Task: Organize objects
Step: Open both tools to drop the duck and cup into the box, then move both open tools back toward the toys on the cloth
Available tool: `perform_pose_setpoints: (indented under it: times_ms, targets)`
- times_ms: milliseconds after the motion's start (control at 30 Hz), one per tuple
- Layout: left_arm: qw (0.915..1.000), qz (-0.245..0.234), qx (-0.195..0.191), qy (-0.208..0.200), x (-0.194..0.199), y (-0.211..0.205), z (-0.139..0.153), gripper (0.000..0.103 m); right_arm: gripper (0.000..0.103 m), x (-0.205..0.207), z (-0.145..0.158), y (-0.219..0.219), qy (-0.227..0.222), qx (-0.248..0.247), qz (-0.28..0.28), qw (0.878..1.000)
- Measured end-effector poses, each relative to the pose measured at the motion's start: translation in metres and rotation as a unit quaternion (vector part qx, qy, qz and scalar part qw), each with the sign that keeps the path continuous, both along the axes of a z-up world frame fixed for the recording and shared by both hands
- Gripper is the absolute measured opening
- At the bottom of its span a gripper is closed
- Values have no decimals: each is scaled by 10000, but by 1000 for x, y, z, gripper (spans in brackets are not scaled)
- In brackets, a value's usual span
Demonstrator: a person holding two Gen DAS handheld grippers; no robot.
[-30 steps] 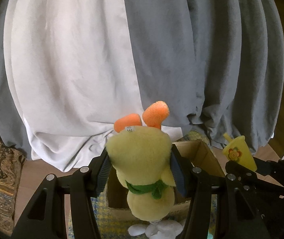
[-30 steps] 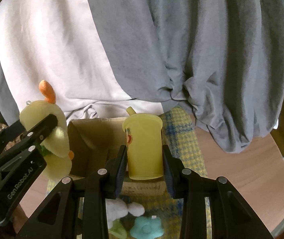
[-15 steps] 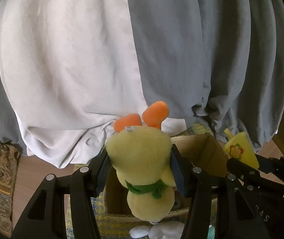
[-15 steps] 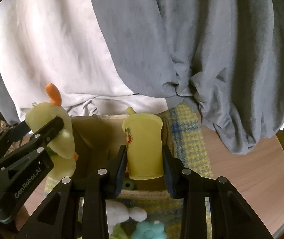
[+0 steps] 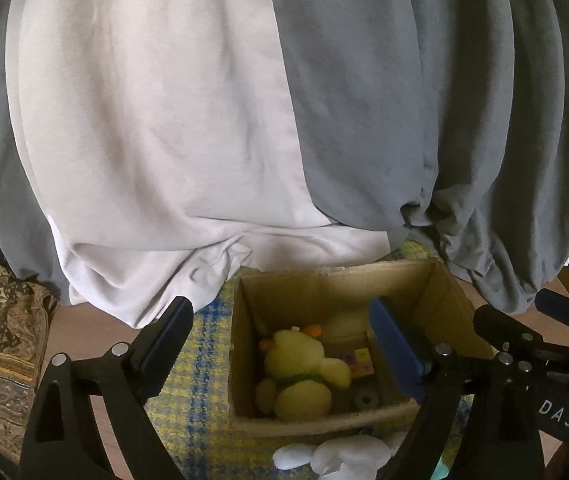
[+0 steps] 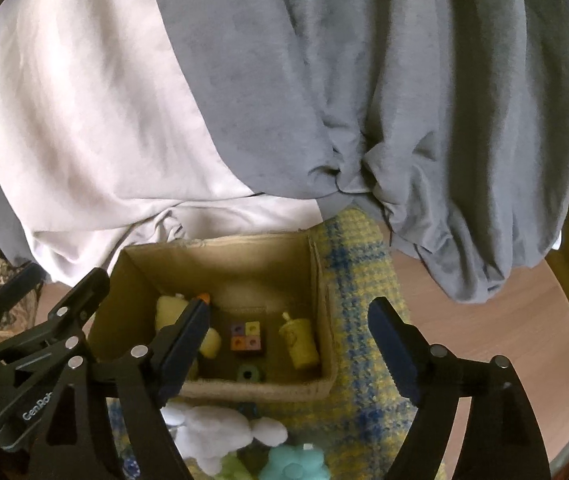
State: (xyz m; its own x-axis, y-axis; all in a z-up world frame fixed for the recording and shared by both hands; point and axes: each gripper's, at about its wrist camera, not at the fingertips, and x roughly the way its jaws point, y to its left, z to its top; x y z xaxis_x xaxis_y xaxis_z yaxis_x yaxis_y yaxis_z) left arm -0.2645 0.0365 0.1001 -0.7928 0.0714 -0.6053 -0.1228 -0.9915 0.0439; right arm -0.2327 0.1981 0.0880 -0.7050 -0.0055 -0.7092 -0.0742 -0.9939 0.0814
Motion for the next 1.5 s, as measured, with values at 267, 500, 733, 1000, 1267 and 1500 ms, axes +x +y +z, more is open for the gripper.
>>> perform_pose_setpoints:
  times_ms: [267, 500, 733, 1000, 1267, 1500]
  targets:
    - [9998, 117, -100, 92, 11, 0, 3, 95, 86, 9, 2, 2, 4, 29, -76, 10000]
    - [9996, 219, -123, 122, 23, -4, 3, 99, 89, 20, 6, 2, 28, 115, -157, 9998]
    - [9994, 312, -122, 93, 34, -8, 3, 102, 91, 33, 9, 2, 91, 132, -182, 9997]
    - [9994, 298, -88, 131, 53, -12, 4, 102, 91, 50, 9, 3, 134, 56, -197, 9997]
    - [9993, 323, -49, 168, 75, -18, 2, 102, 91, 68, 6, 1, 157, 26, -174, 9997]
    - [9991, 369, -90, 175, 91, -22, -5, 102, 91, 87, -1, -1, 153, -19, -180, 9997]
